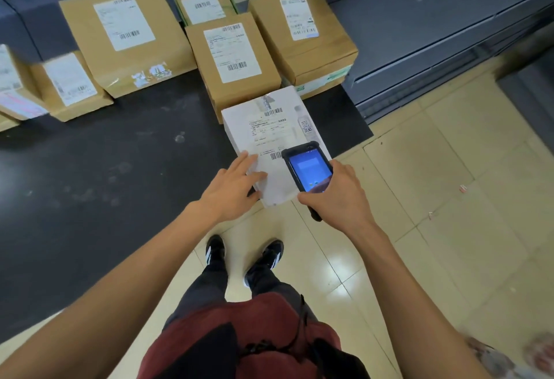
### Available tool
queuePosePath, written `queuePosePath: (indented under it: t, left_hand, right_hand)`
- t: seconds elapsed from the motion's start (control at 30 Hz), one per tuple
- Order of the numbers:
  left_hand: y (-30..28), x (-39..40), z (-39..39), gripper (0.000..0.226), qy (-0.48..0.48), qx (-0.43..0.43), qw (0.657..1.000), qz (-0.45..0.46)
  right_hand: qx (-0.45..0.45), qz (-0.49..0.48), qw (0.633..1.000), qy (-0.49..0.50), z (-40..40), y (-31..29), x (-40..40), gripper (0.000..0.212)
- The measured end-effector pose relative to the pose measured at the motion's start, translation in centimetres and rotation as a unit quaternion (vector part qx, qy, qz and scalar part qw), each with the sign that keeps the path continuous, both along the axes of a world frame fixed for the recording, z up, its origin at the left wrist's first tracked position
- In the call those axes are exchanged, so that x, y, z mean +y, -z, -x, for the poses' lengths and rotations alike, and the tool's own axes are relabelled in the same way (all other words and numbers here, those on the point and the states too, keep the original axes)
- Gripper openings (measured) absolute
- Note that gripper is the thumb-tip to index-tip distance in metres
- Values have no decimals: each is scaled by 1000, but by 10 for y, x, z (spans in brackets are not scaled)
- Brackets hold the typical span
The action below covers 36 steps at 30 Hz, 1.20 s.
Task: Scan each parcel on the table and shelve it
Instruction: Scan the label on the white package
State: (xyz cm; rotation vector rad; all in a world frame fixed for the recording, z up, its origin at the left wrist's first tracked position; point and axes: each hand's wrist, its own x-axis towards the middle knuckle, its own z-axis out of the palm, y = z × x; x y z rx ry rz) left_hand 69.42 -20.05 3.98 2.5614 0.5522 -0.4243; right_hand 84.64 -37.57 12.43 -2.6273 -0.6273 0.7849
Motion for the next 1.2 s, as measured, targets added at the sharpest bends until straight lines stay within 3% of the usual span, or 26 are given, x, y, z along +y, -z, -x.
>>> queuePosePath:
  t: [0.4,0.67,1.2]
  left_hand:
    - [0,6,3,53,24,7,1000,-11]
    - [3,7,5,55,34,2,999,-22]
    - [9,7,6,56,27,-9,999,-15]
  right_hand:
    - [-1,23,1000,0,0,5,10,59]
    - [-10,30,999,-1,-2,5,13,72]
    - [3,30,999,13,4,-8,11,59]
